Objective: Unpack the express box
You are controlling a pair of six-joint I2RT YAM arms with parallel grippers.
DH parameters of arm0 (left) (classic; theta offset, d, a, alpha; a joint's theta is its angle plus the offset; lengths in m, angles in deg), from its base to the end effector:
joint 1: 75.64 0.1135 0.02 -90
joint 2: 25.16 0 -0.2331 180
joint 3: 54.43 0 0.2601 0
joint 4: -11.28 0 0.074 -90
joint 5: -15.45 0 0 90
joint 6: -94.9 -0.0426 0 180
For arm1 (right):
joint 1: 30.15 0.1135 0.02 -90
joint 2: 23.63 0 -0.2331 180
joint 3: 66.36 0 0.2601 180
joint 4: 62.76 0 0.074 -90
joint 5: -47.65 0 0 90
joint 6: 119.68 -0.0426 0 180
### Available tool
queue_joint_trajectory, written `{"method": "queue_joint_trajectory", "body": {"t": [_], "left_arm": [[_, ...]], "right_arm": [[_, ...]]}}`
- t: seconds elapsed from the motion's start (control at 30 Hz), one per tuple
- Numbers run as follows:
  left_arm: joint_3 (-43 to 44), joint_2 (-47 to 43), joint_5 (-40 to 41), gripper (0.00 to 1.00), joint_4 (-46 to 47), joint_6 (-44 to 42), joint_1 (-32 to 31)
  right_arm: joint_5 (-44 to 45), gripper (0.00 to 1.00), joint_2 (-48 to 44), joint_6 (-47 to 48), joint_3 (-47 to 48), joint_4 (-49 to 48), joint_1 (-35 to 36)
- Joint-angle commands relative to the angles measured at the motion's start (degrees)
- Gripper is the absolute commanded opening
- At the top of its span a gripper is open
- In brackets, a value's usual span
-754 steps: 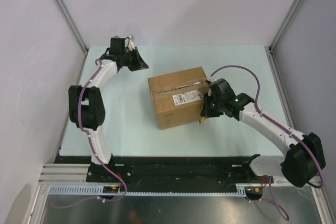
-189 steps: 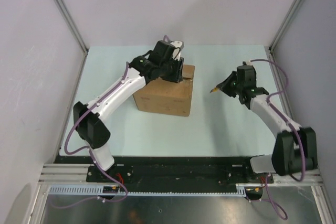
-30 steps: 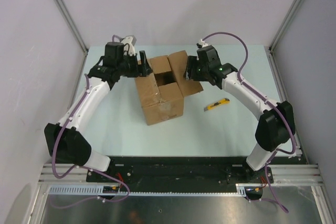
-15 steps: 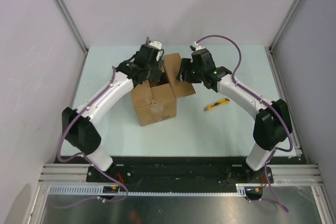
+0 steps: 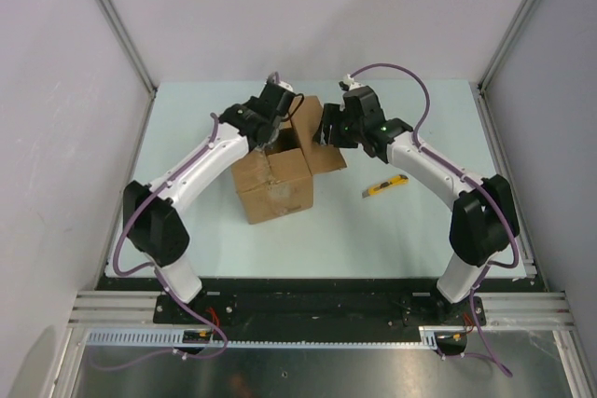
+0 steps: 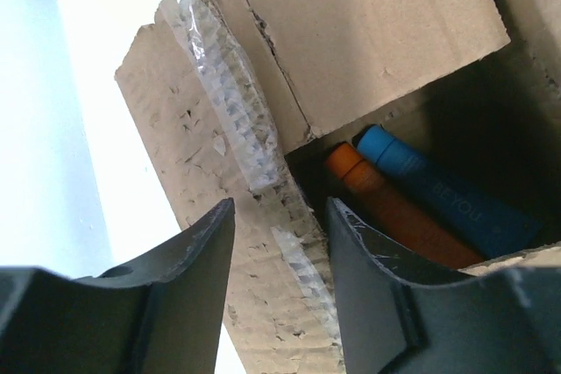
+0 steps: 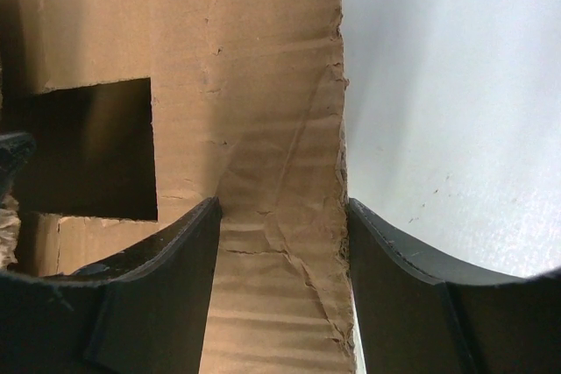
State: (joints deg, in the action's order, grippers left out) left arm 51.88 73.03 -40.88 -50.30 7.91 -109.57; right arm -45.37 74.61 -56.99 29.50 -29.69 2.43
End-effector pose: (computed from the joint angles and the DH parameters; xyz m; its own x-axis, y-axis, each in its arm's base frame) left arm 0.3250 -0.1902 0.2930 -0.6757 0.4019 -0.6180 0.1554 0.8971 0.4136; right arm 0.3428 0.2217 0.2658 -0.6976 0.0980 -0.7098 -0.2857 0.8704 0.4009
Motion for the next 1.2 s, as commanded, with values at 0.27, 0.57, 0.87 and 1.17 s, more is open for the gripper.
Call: {"method": "queue_joint_trajectory", "body": {"t": [0.27,0.57,0.87,1.17], "left_arm": [[5.1,-8.2,-1.5,0.39,-2.1,3.1,4.4],[-5.7,-17.1,-11.1,0.45,-1.8,14.6,13.8],[-15.6,-19.7,-15.5,0.54,-0.8,20.3,19.7],[-23.0,-18.4,-18.3,0.55,3.0,22.1,21.4]], "right_arm": [[-1.6,0.6,2.0,0.8,-2.4,3.5,-0.5],[-1.5,0.6,0.3,0.9,-2.4,3.0,-0.9],[-1.9,0.61,-3.9,2.1,-2.4,0.2,-0.8],[-3.6,0.63,-10.5,7.9,-2.4,-5.1,1.3]]}}
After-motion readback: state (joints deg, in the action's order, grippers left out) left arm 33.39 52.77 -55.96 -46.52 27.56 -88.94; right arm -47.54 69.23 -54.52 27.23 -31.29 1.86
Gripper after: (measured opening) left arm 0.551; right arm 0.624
